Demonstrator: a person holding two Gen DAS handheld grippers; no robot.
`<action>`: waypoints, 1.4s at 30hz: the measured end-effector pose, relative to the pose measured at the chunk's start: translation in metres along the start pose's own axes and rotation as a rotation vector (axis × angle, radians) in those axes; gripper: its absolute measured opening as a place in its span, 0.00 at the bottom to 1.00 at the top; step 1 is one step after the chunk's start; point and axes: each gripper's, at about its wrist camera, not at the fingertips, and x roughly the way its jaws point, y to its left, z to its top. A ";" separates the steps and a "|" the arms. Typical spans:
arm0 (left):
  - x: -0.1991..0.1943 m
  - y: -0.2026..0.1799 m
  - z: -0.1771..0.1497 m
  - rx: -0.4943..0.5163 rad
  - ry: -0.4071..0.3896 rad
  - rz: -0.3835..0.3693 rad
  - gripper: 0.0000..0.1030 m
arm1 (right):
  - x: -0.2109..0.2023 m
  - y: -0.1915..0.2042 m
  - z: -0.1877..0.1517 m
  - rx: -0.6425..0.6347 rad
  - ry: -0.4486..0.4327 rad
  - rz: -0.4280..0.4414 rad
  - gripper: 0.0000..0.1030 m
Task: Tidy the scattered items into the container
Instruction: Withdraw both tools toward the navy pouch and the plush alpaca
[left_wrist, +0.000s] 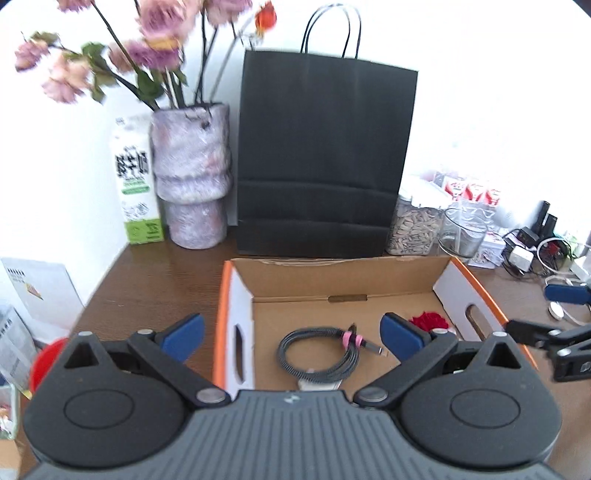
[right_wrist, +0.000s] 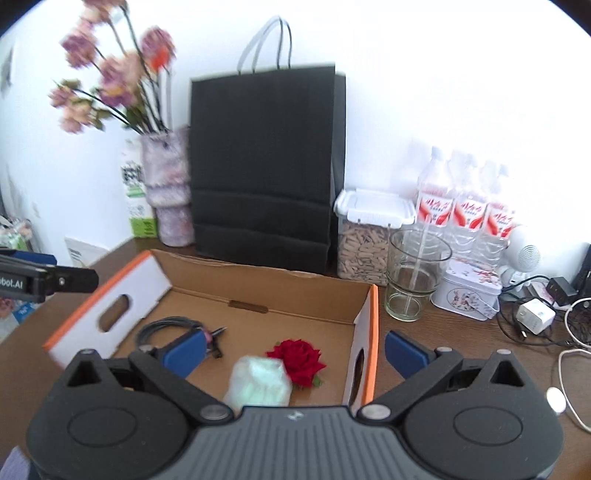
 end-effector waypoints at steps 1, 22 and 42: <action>-0.009 0.003 -0.005 0.008 -0.006 -0.002 1.00 | -0.011 0.001 -0.006 -0.002 -0.012 0.004 1.00; -0.120 0.024 -0.148 -0.039 0.065 0.009 1.00 | -0.139 0.036 -0.145 0.064 -0.037 0.019 1.00; -0.109 -0.015 -0.175 -0.090 0.203 -0.061 1.00 | -0.143 0.090 -0.181 -0.065 0.048 0.035 1.00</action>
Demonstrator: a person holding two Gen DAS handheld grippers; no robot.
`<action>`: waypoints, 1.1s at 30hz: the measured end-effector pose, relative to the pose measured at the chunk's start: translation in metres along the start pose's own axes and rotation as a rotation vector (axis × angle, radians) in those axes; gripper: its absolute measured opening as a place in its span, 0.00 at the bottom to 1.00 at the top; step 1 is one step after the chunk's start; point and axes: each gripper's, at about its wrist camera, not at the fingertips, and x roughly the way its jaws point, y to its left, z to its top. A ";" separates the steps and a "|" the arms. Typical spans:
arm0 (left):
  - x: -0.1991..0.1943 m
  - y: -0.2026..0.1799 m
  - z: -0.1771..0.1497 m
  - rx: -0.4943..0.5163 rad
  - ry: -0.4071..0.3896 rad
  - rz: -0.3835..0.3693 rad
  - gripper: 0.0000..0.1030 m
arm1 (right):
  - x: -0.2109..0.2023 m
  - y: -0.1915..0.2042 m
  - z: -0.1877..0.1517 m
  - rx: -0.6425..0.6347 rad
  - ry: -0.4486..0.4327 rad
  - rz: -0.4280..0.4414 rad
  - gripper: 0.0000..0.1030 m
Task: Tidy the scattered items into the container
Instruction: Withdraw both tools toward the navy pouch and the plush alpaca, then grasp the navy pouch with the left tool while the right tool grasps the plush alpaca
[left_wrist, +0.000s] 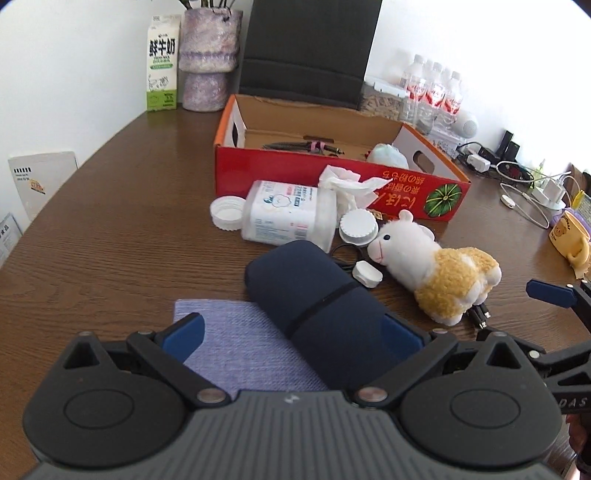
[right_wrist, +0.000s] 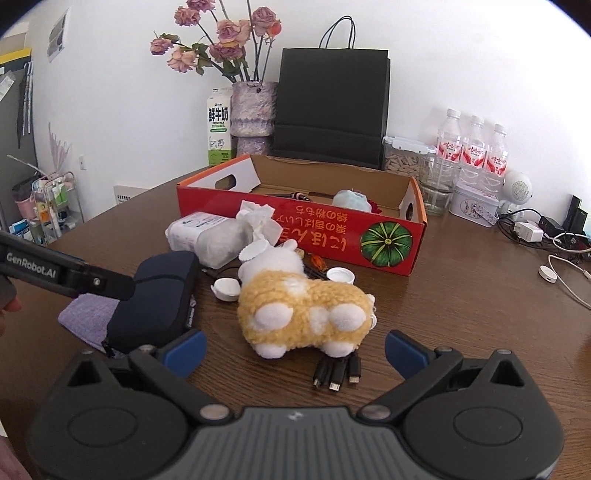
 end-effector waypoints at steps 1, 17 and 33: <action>0.004 -0.003 0.003 -0.002 0.010 0.001 1.00 | 0.001 -0.002 0.000 -0.002 0.002 -0.005 1.00; 0.065 -0.027 0.038 -0.040 0.182 0.131 0.93 | 0.033 -0.034 0.033 -0.069 0.014 0.060 1.00; 0.072 -0.030 0.042 -0.021 0.233 0.165 0.88 | 0.114 0.002 0.066 -0.279 0.298 0.244 0.63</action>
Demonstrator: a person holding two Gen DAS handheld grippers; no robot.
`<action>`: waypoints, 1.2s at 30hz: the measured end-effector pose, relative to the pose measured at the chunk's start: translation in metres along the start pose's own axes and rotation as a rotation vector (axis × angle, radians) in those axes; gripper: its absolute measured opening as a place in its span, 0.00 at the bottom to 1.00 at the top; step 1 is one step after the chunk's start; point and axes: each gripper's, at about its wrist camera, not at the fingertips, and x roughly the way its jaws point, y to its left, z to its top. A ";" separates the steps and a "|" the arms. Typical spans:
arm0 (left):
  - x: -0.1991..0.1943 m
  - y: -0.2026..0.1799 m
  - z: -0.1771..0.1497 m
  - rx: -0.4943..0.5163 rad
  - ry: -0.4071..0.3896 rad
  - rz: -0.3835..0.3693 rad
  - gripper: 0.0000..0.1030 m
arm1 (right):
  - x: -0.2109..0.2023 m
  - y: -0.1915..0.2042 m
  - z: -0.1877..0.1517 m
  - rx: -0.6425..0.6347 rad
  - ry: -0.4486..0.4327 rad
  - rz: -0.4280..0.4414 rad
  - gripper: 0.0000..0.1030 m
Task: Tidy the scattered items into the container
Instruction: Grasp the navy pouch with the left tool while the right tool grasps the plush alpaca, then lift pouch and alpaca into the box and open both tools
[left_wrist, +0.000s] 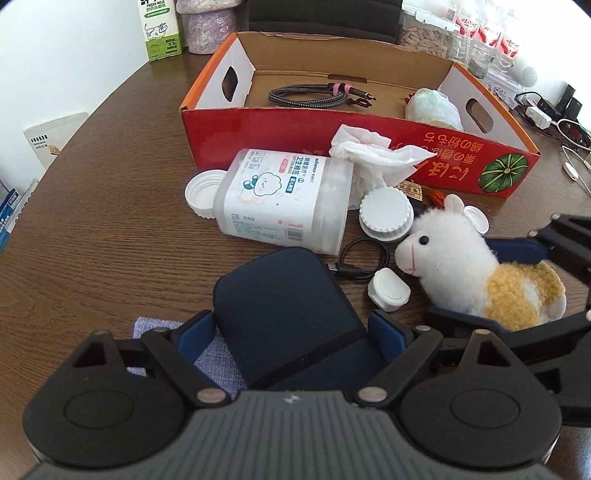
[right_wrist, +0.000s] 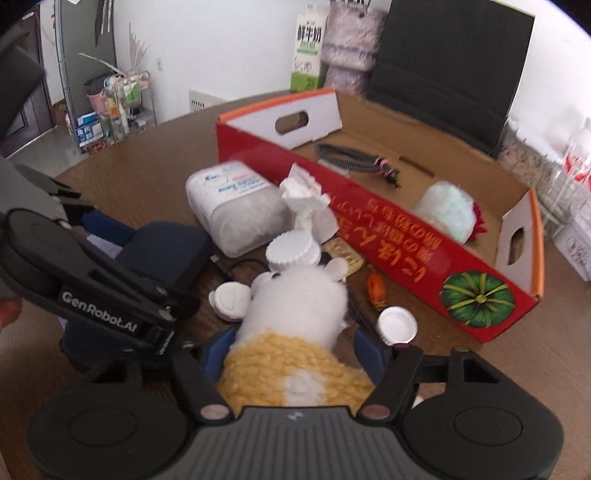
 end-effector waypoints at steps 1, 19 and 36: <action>0.000 0.001 -0.001 -0.009 -0.002 -0.005 0.88 | 0.004 0.000 0.000 0.004 0.010 0.003 0.62; -0.009 0.017 -0.013 -0.064 -0.099 -0.115 0.74 | -0.005 0.006 -0.005 -0.005 -0.019 -0.034 0.51; -0.028 0.026 -0.016 -0.104 -0.171 -0.196 0.70 | -0.037 0.001 -0.009 0.041 -0.116 -0.079 0.45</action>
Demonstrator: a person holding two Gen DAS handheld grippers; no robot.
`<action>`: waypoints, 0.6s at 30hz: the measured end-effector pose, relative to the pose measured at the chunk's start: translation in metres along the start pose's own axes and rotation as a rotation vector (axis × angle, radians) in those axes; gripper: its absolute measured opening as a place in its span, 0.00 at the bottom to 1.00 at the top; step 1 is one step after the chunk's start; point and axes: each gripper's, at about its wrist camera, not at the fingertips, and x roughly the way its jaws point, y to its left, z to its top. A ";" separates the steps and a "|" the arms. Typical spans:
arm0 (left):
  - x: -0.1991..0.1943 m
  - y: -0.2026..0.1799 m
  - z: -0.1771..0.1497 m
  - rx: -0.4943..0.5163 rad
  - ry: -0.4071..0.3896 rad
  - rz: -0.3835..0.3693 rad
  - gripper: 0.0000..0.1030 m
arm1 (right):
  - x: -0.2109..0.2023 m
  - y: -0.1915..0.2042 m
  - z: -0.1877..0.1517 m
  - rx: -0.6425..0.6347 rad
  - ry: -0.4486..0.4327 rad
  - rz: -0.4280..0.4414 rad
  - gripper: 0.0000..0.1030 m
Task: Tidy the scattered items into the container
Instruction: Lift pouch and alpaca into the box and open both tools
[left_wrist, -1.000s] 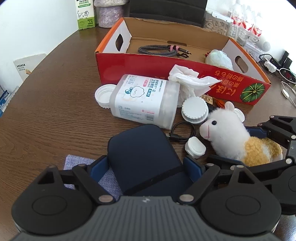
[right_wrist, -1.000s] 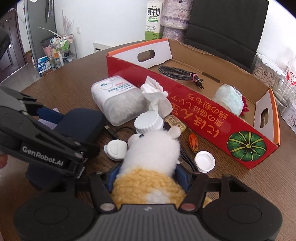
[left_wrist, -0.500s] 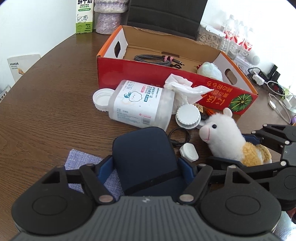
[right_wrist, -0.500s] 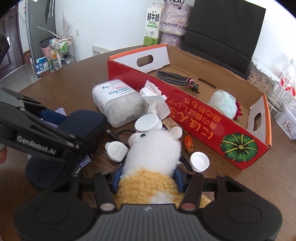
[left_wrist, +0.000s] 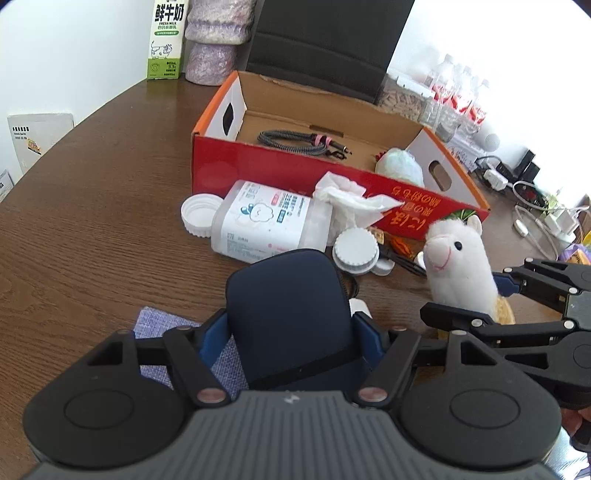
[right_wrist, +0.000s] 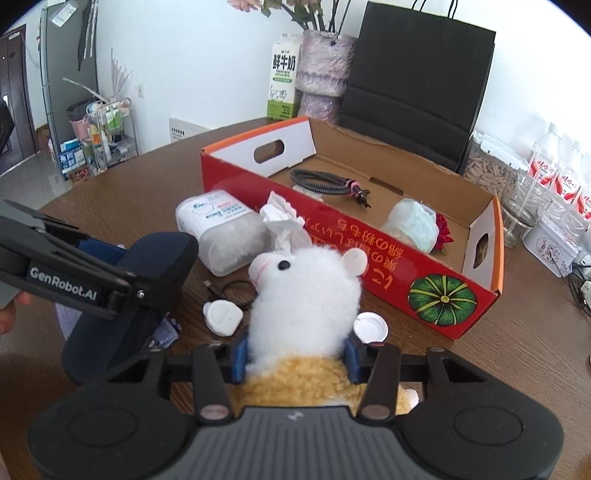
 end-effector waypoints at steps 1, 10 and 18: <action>-0.003 0.001 0.000 -0.006 -0.012 -0.007 0.70 | -0.003 0.000 0.000 0.003 -0.012 0.002 0.44; -0.032 0.003 0.000 -0.031 -0.146 -0.068 0.67 | -0.033 0.002 -0.004 0.058 -0.128 -0.006 0.43; -0.061 0.003 0.002 -0.035 -0.255 -0.120 0.66 | -0.058 -0.005 -0.001 0.136 -0.226 -0.025 0.43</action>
